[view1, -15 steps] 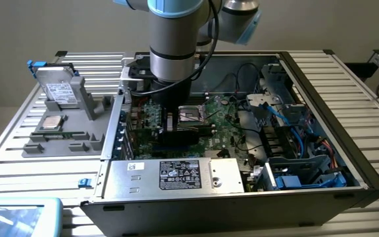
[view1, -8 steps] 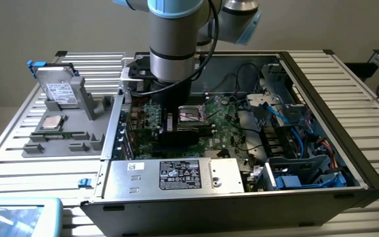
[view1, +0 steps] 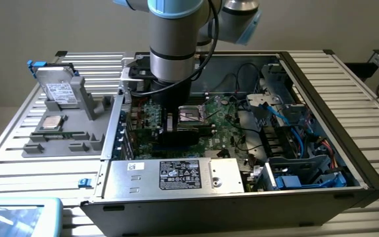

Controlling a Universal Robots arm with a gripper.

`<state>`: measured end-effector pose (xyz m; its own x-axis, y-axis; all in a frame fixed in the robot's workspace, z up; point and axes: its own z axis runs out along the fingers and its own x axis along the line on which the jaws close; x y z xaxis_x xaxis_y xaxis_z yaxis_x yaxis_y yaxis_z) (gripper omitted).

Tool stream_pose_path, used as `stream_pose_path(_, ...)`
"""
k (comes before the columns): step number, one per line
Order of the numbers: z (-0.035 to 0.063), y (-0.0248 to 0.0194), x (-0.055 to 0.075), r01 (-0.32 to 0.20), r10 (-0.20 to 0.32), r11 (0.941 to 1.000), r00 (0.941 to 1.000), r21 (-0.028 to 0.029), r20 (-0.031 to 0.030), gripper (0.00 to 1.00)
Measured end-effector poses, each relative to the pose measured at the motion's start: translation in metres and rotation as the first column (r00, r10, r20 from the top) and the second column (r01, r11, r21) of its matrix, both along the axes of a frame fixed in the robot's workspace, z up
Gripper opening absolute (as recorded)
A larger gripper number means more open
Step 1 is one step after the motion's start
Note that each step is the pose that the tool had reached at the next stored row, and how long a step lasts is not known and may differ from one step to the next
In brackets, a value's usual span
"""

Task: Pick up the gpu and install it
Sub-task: 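Insert the gpu into the slot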

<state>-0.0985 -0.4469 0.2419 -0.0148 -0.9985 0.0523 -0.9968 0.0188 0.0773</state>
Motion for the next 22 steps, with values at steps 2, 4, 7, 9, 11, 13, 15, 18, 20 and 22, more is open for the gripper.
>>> stream_pose_path(2, 0.0, 0.0002, 0.0, 0.0, 0.0, 1.0, 1.0, 0.0, 0.0, 0.28)
stream_pose_path(4, 0.0001, 0.0004, -0.0001, 0.0, 0.0, 1.0, 1.0, -0.0001, 0.0, 0.28)
stream_pose_path(7, 0.0001, 0.0005, -0.0001, 0.0, 0.0, 1.0, 1.0, -0.0001, -0.0001, 0.28)
stream_pose_path(9, 0.0001, 0.0005, -0.0001, 0.0, 0.0, 1.0, 1.0, -0.0001, 0.0, 0.28)
stream_pose_path(11, 0.0001, 0.0006, -0.0001, 0.0, 0.0, 1.0, 1.0, -0.0001, 0.0, 0.28)
stream_pose_path(13, 0.0001, 0.0006, -0.0001, 0.0, 0.0, 1.0, 1.0, 0.0003, -0.0008, 0.28)
stream_pose_path(15, 0.0001, 0.0006, -0.0001, 0.0, 0.0, 1.0, 1.0, 0.0004, -0.0008, 0.28)
stream_pose_path(18, 0.0001, 0.0007, -0.0001, 0.0, 0.0, 1.0, 1.0, 0.0004, -0.0008, 0.28)
stream_pose_path(20, 0.0001, 0.0007, -0.0002, 0.0, 0.0, 1.0, 1.0, 0.0004, -0.0008, 0.28)
stream_pose_path(22, 0.0001, 0.0006, -0.0001, 0.0, 0.0, 1.0, 1.0, 0.0, -0.0008, 0.28)
